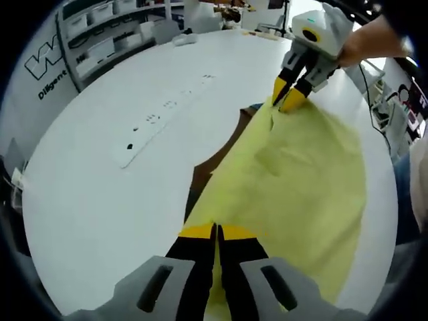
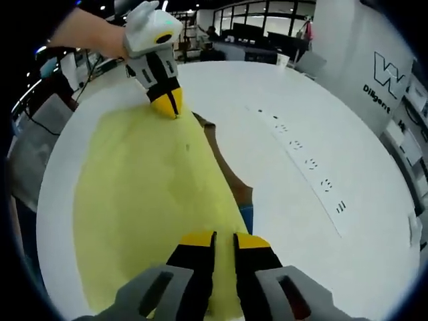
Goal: Fold the garment on the visible template until the final outline fits inside the template.
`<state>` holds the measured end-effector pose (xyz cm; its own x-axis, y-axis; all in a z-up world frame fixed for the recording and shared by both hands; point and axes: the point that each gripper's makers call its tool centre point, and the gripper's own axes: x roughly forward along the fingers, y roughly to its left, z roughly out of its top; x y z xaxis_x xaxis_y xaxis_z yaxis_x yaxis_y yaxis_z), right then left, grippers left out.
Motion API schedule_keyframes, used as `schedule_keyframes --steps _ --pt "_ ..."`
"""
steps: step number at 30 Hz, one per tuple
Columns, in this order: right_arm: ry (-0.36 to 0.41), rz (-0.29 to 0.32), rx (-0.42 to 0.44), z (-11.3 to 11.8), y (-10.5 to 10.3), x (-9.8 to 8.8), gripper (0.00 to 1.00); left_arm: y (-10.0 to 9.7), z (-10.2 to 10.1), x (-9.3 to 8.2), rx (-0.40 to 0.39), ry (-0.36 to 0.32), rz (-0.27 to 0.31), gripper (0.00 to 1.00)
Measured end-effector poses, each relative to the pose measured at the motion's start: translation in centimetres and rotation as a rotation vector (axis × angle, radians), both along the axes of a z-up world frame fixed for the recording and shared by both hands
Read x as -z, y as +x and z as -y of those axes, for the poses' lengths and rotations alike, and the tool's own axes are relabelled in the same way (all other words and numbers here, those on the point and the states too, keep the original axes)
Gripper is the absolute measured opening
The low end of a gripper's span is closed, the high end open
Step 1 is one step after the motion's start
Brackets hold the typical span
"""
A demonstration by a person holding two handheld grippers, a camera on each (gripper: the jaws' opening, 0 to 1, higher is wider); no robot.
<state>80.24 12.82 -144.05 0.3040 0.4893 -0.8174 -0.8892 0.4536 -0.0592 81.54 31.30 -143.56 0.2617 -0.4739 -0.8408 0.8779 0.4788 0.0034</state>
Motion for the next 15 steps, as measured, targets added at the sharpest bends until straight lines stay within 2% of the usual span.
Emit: schedule_keyframes --steps 2,5,9,15 --pt "0.003 -0.009 -0.012 -0.4 -0.3 0.0 0.05 0.0 0.0 0.0 0.002 0.002 0.001 0.02" --pt "-0.029 0.005 -0.024 -0.4 -0.3 0.2 0.0 -0.1 0.0 0.0 0.0 0.002 0.002 0.02" --pt "-0.023 0.005 -0.035 -0.4 -0.5 0.2 0.0 -0.1 -0.1 -0.2 -0.004 0.0 0.002 0.02" --pt "0.01 0.023 -0.031 -0.2 -0.1 -1.1 0.0 0.1 -0.3 -0.8 -0.007 -0.009 0.009 0.02"
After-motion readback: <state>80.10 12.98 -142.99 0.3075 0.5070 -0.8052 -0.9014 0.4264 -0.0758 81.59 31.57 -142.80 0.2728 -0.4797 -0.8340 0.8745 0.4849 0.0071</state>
